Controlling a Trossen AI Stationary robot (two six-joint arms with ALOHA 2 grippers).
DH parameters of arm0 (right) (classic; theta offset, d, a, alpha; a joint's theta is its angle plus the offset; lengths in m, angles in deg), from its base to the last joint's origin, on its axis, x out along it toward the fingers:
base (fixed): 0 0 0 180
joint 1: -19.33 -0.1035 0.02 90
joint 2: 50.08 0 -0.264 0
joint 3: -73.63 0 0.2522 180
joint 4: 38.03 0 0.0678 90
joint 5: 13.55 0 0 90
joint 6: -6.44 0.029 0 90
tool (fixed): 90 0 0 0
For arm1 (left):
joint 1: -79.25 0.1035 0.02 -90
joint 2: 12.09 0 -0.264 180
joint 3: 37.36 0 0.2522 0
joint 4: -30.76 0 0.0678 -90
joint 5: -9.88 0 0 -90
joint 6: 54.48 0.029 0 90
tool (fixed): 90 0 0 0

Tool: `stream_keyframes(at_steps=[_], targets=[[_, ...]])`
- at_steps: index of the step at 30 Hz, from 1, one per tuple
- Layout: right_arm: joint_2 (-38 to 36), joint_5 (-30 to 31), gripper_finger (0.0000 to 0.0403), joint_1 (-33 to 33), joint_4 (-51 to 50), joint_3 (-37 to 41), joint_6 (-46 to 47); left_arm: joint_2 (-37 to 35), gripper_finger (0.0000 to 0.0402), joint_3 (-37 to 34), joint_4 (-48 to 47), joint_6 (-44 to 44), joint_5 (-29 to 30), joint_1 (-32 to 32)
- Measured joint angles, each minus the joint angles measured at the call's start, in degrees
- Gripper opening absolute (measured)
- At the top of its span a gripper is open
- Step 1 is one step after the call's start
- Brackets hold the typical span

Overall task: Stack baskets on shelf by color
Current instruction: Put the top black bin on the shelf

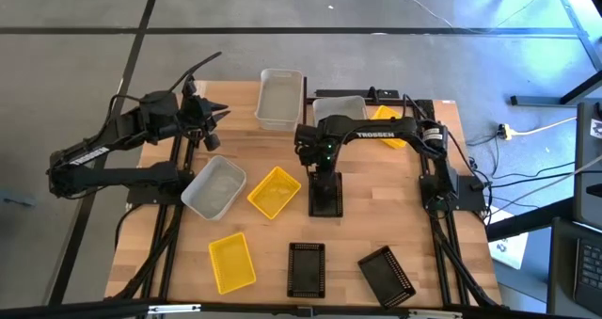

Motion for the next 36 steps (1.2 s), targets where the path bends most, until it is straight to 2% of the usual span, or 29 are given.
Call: stream_keyframes(at_steps=[17, 19, 23, 25, 30, 36], targets=[[6.1, 0.4, 0.0084, -0.6, 1.4, 0.0, 1.8, 0.0, 0.0053, 0.0, 0.0, 0.0, 0.0, 0.0], [6.1, -0.6, 0.0074, -0.7, 1.5, 0.0, 3.2, 0.0, 0.0053, 0.0, 0.0, 0.0, 0.0, 0.0], [5.8, -1.0, 0.002, -0.9, 1.2, 0.0, 4.8, 0.0, 0.0053, 0.0, 0.0, 0.0, 0.0, 0.0], [5.6, -1.0, 0.0008, -1.1, 0.7, -0.4, 4.8, 0.0, 0.0053, 0.0, 0.0, 0.1, 0.0, 0.0], [5.6, 1.9, 0.0003, -1.9, -5.1, -4.2, 4.8, 0.0, 0.0053, 0.0, 0.0, 0.1, 0.0, 0.0], [5.6, 7.0, 0.0002, -2.9, -16.0, -13.8, 6.1, 0.0, 0.0053, 0.0, 0.0, -0.4, 0.0, 0.0]])
